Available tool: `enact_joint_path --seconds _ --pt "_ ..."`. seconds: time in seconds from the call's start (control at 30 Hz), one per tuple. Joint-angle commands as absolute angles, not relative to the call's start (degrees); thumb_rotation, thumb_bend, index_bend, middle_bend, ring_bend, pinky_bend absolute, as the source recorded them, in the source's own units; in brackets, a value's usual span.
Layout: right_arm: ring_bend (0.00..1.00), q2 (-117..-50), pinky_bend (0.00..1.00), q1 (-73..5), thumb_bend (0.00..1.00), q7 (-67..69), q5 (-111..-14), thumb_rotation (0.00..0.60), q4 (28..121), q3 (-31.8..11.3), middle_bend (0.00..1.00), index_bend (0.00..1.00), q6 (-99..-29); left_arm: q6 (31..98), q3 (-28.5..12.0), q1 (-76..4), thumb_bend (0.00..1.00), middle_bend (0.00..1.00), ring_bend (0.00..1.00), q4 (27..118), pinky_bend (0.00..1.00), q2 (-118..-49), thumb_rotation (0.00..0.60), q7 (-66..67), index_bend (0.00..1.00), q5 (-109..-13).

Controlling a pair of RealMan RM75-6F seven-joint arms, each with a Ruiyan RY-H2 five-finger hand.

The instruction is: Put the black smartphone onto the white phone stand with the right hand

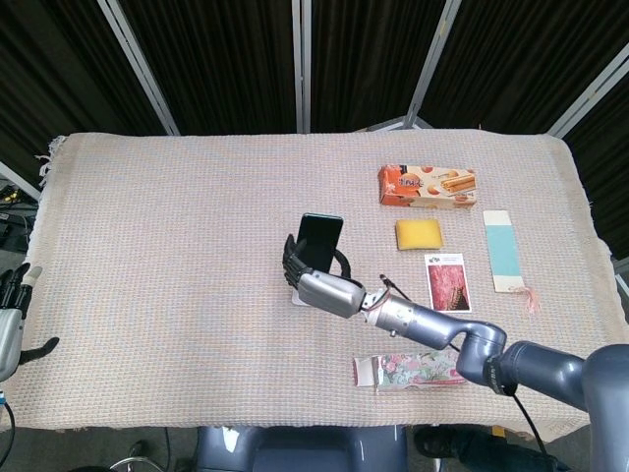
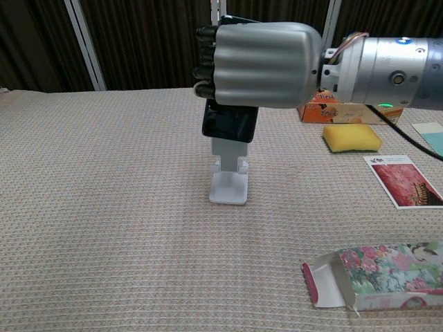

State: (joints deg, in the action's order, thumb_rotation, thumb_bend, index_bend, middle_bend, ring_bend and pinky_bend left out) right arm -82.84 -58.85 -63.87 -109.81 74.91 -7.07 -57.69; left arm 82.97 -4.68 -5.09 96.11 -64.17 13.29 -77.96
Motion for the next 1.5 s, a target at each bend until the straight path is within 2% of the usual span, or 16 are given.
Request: enact_joint_path --seconds 0.03,0.3,0.7,1.5 --pt "0.42 -85.9 0.25 -60.1 0.19 -69.4 -108.4 0.6 73.6 -9.0 0.51 0.5 -54.4 82.6 -5.0 -5.3 0.0 0.0 0.0 95.7 0.0 -64.2 0.6 13.0 0.0 -77.2" --pt "0.42 -89.5 0.23 -60.0 0.19 -77.5 -105.3 0.6 71.5 -10.4 0.51 0.5 -51.0 82.0 -5.2 -5.5 0.0 0.0 0.0 95.3 0.0 -64.1 0.6 12.7 0.0 -76.0" --pt "0.42 -91.3 0.19 -59.3 0.19 -81.1 -103.3 0.6 70.2 -9.0 0.51 0.51 -48.3 81.7 -5.1 -5.7 0.0 0.0 0.0 95.2 0.0 -64.3 0.6 12.9 0.0 -75.4" --pt "0.42 -95.8 0.18 -58.9 0.19 -80.0 -103.1 0.6 64.3 -7.4 0.51 0.51 -50.9 81.7 -5.1 -5.9 0.0 0.0 0.0 95.2 0.0 -64.3 0.6 13.0 0.0 -74.9"
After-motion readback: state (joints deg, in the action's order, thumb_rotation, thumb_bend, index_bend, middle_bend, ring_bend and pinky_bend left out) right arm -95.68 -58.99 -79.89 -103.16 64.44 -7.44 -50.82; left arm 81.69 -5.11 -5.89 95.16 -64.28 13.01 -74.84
